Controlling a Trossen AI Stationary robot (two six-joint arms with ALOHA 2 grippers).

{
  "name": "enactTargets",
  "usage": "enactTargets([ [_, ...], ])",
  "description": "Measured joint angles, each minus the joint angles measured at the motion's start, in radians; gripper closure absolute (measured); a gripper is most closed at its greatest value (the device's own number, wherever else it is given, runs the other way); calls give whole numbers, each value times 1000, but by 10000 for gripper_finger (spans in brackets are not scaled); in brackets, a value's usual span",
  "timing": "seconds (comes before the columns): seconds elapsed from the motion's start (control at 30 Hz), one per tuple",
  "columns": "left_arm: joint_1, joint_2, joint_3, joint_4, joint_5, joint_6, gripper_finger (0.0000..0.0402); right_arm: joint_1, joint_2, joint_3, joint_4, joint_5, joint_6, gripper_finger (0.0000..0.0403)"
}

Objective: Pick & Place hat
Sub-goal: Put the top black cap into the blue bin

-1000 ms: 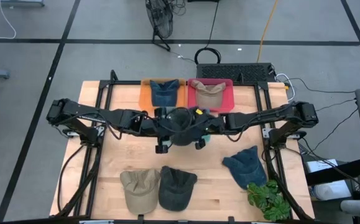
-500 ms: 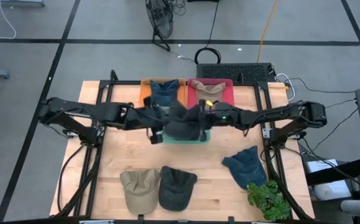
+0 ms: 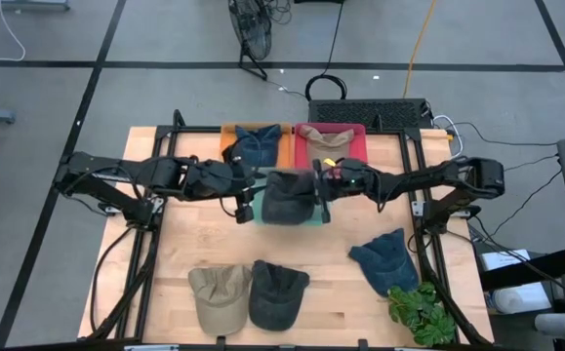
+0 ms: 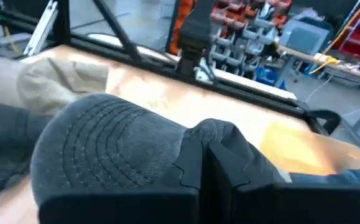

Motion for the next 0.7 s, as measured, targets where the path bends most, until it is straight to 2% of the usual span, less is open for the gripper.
enactTargets([
  [0.23,1,-1,0,38,-1,13,275,-8,24,-1,220,-117,50,403],
  [0.4,1,10,0,53,-2,18,275,-10,25,-9,174,-158,72,403],
  [0.7,6,71,-14,70,1,12,275,-46,25,-101,107,-65,66,397],
])
